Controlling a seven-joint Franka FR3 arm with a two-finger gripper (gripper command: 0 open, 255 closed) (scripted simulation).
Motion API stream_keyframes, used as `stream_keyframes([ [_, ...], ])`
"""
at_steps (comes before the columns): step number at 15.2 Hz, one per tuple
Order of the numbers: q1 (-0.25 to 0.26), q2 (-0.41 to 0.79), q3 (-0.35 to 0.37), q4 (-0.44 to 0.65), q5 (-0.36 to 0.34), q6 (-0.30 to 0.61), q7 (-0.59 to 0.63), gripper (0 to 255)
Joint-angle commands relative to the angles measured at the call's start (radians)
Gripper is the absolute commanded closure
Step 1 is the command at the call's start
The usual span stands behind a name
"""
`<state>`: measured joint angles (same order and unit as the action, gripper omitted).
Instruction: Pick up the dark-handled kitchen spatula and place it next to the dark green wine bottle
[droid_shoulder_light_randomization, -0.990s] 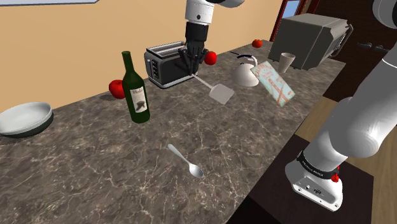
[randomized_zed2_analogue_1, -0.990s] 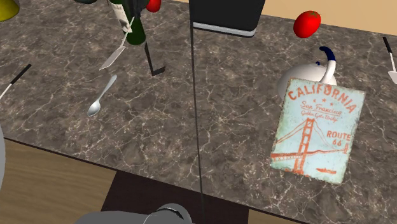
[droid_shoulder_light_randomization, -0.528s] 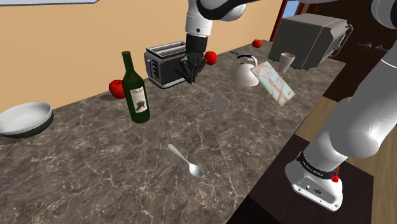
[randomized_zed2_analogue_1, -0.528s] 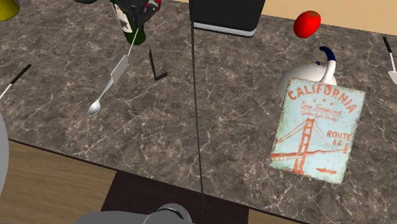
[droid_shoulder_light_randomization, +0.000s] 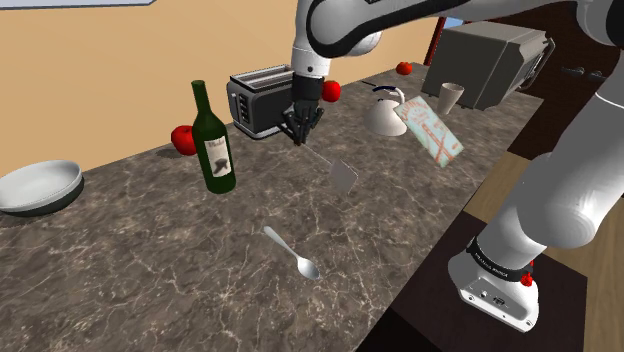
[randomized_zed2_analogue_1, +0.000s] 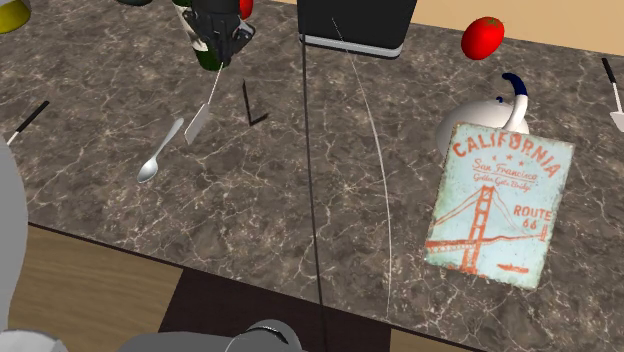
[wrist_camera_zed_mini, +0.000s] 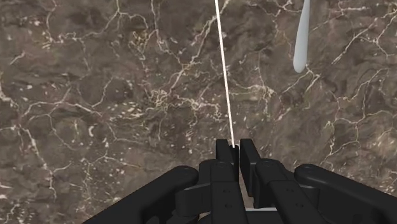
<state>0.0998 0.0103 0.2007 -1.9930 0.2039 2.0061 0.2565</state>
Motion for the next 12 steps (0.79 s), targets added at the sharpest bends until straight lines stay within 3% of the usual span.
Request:
stream_keyframes([
  [1, 0.0, 0.008, 0.0, -0.019, 0.001, 0.026, -0.005, 255],
  [12, 0.004, 0.065, 0.004, -0.103, 0.004, 0.166, -0.025, 255],
])
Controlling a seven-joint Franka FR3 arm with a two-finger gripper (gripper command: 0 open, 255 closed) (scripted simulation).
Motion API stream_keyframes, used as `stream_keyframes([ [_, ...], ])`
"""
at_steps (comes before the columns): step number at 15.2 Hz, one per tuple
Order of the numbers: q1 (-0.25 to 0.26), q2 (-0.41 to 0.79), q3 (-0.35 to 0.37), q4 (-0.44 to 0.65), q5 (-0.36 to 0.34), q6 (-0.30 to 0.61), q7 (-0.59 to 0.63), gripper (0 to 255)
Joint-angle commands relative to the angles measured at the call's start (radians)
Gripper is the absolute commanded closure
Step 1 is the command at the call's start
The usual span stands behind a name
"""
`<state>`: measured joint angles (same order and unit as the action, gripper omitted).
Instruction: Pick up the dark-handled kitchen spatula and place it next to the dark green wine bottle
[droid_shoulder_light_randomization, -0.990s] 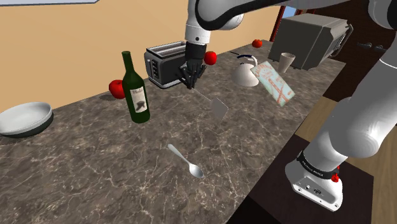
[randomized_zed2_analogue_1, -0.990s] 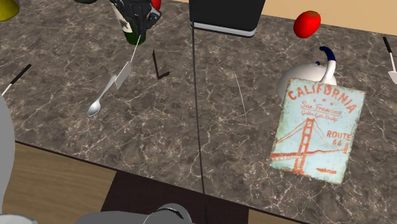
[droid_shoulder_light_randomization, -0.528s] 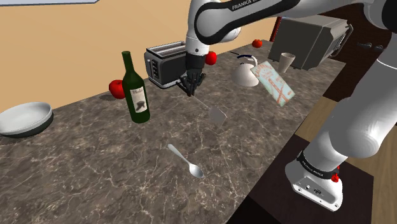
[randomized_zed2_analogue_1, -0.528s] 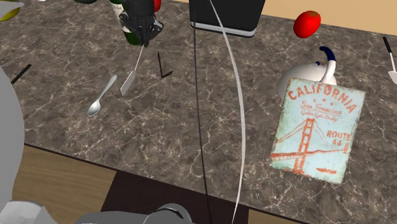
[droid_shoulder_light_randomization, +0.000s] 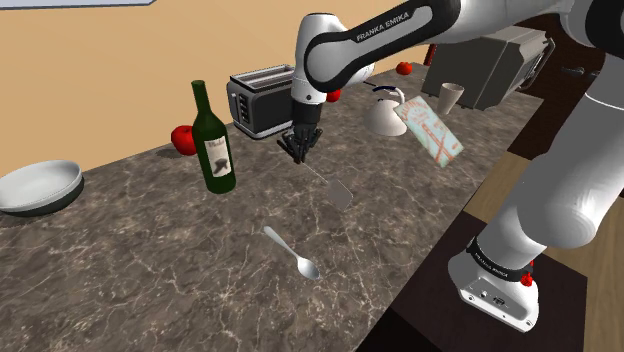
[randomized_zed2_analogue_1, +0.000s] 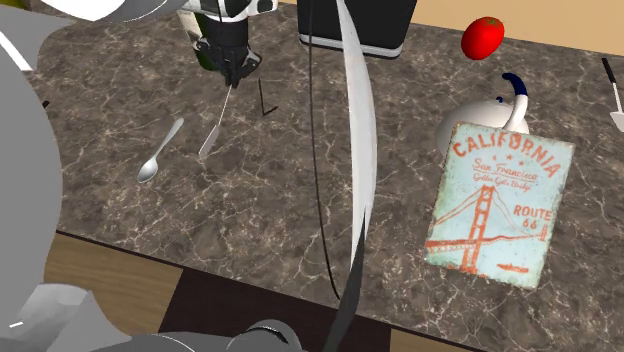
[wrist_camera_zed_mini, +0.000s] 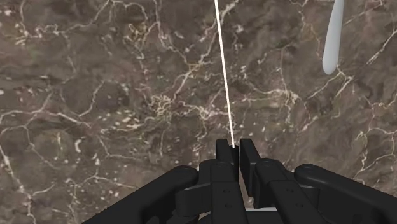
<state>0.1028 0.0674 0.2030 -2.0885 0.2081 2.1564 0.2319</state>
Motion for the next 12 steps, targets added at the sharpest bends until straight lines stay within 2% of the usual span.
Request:
stream_keyframes([
  [1, 0.002, 0.014, 0.001, -0.014, 0.001, 0.029, -0.002, 255],
  [12, 0.007, 0.096, 0.003, -0.071, 0.002, 0.166, -0.021, 255],
])
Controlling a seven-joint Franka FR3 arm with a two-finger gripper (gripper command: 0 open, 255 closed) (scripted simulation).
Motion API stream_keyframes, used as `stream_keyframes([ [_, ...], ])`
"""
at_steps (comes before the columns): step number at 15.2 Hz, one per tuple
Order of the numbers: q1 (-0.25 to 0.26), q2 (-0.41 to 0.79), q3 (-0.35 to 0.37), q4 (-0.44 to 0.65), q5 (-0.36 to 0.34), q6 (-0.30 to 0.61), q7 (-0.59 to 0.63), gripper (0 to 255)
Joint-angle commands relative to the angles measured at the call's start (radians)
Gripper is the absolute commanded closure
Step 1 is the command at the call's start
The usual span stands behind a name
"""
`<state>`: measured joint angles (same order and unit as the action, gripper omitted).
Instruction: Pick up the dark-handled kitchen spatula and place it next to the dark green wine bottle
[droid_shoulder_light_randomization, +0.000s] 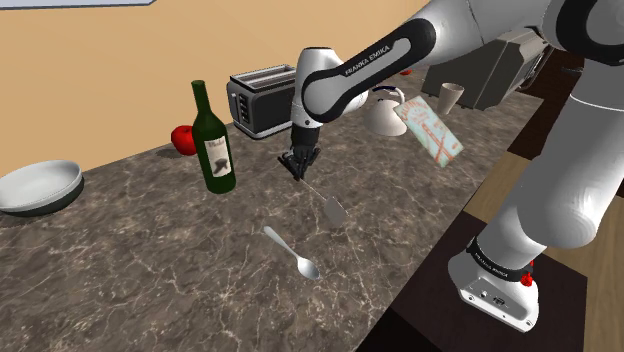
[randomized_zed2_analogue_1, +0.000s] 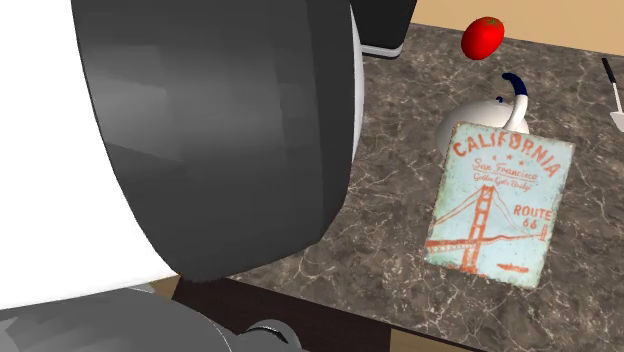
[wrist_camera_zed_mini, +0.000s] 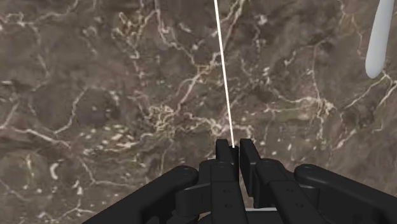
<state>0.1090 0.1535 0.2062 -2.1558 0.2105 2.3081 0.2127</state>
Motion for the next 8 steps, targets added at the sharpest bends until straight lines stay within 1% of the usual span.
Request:
stream_keyframes([
  [1, 0.001, 0.019, 0.0, -0.007, 0.0, 0.027, -0.003, 255],
  [6, 0.004, 0.073, 0.0, -0.026, 0.0, 0.099, -0.013, 255],
  [8, 0.004, 0.073, 0.0, -0.026, 0.0, 0.099, -0.013, 255],
])
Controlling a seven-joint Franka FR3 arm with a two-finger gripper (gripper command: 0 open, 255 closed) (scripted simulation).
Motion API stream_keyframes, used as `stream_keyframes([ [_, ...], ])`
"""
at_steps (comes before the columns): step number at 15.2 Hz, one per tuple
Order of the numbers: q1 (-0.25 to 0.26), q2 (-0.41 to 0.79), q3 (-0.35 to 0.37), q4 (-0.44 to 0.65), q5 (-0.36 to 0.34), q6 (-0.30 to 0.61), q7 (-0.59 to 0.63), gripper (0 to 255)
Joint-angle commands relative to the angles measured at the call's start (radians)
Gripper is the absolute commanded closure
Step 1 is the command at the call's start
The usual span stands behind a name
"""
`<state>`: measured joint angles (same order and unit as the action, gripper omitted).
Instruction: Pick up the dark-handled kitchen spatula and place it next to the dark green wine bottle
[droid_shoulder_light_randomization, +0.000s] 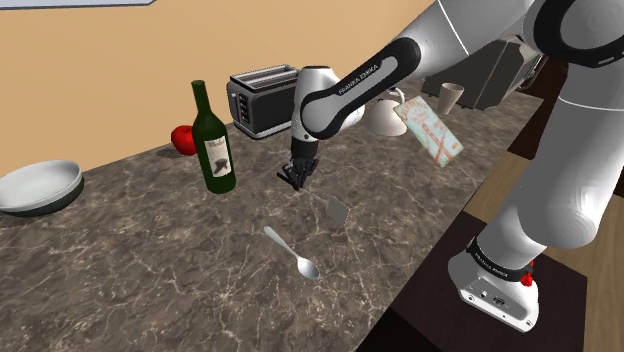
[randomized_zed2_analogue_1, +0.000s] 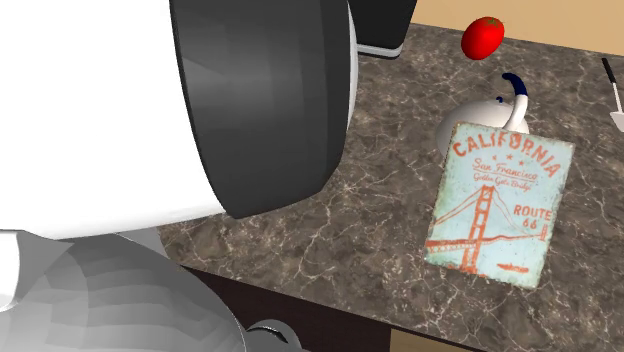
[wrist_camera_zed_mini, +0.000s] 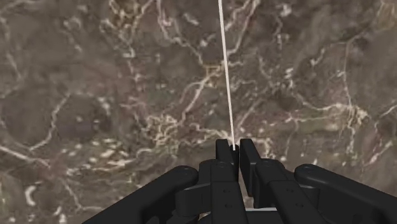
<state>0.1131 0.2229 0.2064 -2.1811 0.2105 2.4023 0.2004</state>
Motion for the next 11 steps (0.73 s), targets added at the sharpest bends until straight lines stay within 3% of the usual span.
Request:
stream_keyframes([
  [1, 0.0, 0.004, 0.0, 0.0, 0.0, 0.005, 0.0, 255],
  [6, 0.0, 0.004, 0.0, 0.0, 0.0, 0.005, 0.0, 255],
  [7, 0.0, 0.004, 0.0, -0.001, 0.0, 0.005, -0.001, 0],
  [11, 0.0, 0.004, 0.0, -0.001, 0.0, 0.005, -0.001, 0],
])
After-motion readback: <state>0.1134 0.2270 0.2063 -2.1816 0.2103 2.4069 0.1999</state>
